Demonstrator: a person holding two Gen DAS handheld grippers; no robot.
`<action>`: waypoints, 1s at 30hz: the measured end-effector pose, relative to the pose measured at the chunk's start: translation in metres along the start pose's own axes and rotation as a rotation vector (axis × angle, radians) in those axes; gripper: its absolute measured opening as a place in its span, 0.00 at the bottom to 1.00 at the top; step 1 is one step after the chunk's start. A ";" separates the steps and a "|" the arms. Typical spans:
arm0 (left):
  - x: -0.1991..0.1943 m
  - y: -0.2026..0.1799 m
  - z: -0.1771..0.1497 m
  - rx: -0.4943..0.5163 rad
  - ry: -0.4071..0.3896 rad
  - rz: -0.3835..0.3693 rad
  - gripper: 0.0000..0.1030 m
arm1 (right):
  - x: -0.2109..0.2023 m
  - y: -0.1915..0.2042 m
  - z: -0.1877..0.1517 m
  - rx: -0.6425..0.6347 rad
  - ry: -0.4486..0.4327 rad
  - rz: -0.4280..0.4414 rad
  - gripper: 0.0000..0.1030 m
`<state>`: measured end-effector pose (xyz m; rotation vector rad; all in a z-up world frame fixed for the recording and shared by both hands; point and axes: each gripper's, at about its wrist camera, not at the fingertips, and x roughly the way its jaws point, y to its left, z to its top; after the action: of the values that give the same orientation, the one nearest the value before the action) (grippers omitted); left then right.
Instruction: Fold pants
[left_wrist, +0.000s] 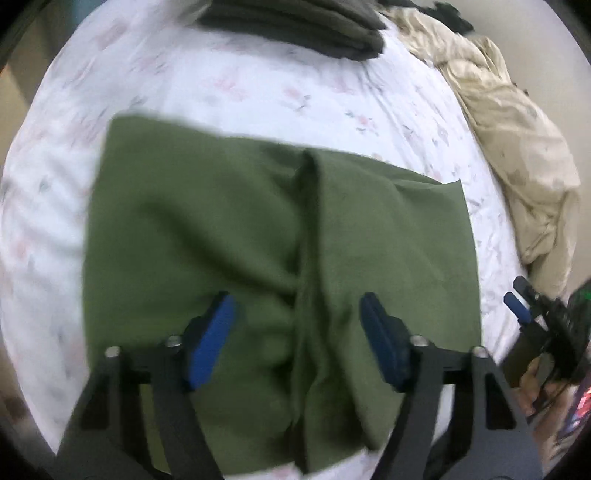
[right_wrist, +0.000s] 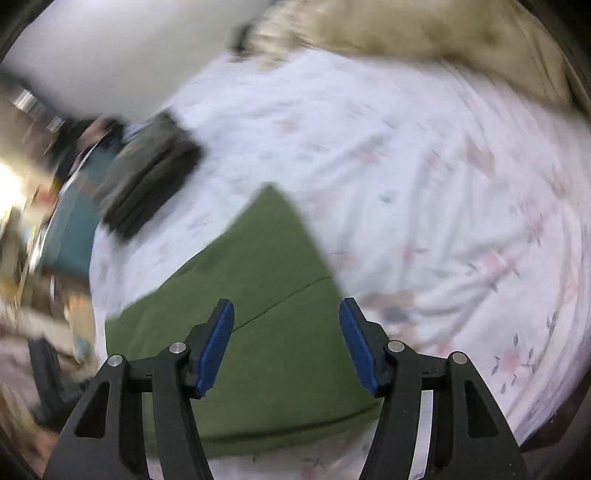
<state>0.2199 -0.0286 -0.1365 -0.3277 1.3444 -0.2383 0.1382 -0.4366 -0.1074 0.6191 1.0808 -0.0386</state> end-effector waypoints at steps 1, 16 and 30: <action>0.006 -0.006 0.005 0.029 0.009 0.017 0.51 | 0.009 -0.010 0.011 0.024 0.043 -0.006 0.60; -0.047 -0.040 -0.008 0.226 -0.215 0.050 0.03 | 0.069 0.012 0.004 -0.199 0.256 -0.117 0.42; -0.049 0.002 -0.022 0.035 -0.178 0.139 0.50 | 0.131 0.069 0.078 -0.392 0.149 -0.172 0.11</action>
<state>0.1881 -0.0114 -0.0972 -0.2190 1.1808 -0.1133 0.2876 -0.3823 -0.1604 0.1769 1.2428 0.0704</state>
